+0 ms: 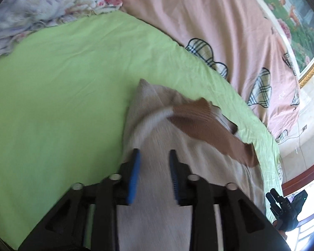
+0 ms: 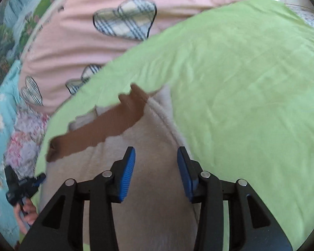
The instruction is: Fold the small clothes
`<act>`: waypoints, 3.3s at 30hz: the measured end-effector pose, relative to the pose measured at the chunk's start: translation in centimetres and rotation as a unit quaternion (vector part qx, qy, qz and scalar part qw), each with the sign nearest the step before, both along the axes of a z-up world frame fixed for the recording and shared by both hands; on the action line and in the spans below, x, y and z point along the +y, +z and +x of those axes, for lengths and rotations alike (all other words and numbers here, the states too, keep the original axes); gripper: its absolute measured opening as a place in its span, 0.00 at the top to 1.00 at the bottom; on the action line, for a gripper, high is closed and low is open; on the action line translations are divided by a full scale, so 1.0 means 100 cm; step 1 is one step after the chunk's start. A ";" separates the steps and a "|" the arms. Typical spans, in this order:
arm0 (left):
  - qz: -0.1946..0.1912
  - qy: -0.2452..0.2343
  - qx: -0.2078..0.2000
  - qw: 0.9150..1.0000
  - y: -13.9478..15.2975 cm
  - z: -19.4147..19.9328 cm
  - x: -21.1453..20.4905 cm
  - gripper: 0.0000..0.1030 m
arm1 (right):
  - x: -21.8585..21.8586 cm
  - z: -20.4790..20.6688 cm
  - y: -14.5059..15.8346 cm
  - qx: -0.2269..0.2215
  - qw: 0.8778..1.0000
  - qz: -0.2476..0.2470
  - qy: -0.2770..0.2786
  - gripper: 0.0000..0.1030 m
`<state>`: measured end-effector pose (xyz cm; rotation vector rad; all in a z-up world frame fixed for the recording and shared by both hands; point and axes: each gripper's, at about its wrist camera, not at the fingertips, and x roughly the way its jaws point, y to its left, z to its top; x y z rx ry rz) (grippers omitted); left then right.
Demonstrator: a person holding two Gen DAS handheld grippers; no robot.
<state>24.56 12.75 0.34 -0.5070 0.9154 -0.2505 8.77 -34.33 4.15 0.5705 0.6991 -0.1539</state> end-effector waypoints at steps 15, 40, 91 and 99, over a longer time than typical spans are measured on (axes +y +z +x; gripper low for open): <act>-0.055 -0.045 0.030 0.997 -0.013 -0.127 -0.029 0.64 | 0.063 -0.051 -0.005 -0.001 0.997 0.035 0.069 0.53; -0.112 0.064 0.052 0.990 -0.042 -0.102 -0.001 0.58 | 0.106 -0.064 -0.004 0.002 0.990 0.052 0.134 0.46; 0.031 -0.269 -0.130 0.954 0.058 -0.098 -0.288 0.93 | 0.045 0.128 0.030 -0.004 0.947 0.181 0.265 0.79; 0.028 -0.321 -0.081 0.943 0.011 -0.091 -0.354 0.93 | -0.024 0.107 0.003 0.038 0.972 0.112 0.204 0.79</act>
